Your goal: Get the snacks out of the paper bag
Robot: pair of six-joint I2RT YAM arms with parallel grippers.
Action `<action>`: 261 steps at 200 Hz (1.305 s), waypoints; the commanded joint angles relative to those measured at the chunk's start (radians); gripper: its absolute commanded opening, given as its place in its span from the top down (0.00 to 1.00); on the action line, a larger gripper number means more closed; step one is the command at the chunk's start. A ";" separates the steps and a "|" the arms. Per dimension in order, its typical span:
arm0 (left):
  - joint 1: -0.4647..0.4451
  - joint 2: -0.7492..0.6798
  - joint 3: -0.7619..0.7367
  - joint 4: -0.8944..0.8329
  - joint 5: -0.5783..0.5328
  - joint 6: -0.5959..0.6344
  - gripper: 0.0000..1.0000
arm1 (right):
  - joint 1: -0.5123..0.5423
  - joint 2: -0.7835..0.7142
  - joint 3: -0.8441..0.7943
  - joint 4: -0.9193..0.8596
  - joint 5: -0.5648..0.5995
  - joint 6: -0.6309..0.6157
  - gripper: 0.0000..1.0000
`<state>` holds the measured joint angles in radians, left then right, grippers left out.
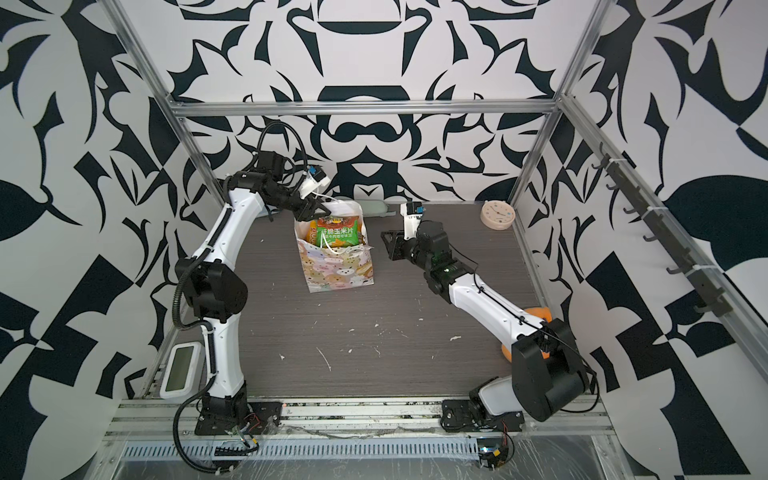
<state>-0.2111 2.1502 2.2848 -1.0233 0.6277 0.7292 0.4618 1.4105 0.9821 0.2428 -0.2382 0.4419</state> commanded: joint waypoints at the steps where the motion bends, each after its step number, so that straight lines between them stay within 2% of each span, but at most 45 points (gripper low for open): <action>1: -0.025 -0.048 -0.021 -0.069 -0.012 0.027 0.74 | 0.005 -0.025 -0.002 0.003 0.014 0.001 0.71; 6: -0.028 -0.051 -0.023 -0.069 -0.015 0.027 0.75 | 0.006 -0.027 -0.005 -0.004 0.018 0.001 0.71; 22: -0.041 -0.061 -0.028 -0.076 -0.023 0.032 0.90 | 0.006 -0.030 -0.013 -0.051 0.031 0.000 0.71; 49: -0.058 -0.083 -0.038 -0.075 -0.043 0.026 1.00 | 0.005 -0.049 -0.054 -0.127 0.030 0.022 0.71; 77: -0.063 -0.109 -0.048 -0.068 -0.037 0.016 1.00 | 0.024 -0.042 -0.201 -0.071 -0.073 0.145 0.72; 93: -0.066 -0.133 -0.068 -0.056 -0.033 0.013 1.00 | 0.074 -0.009 -0.275 -0.015 -0.097 0.215 0.77; 129: -0.109 -0.197 -0.148 -0.010 -0.071 -0.001 1.00 | 0.208 0.141 -0.306 0.151 -0.121 0.338 0.79; 159: -0.131 -0.252 -0.219 0.036 -0.100 -0.021 1.00 | 0.247 0.296 -0.242 0.329 -0.107 0.455 0.83; 194: -0.132 -0.288 -0.281 0.096 -0.136 -0.031 1.00 | 0.265 0.426 -0.118 0.412 0.000 0.517 0.84; 224: -0.129 -0.274 -0.261 0.084 -0.160 -0.029 1.00 | 0.266 0.489 -0.025 0.416 0.074 0.486 0.84; 261: -0.131 -0.279 -0.250 0.099 -0.169 -0.017 1.00 | 0.265 0.585 0.091 0.431 0.077 0.446 0.84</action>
<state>-0.3199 1.9076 2.0098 -0.9390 0.3740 0.6968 0.7185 1.9755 0.9630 0.5358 -0.1745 0.9405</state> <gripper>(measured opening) 0.040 0.159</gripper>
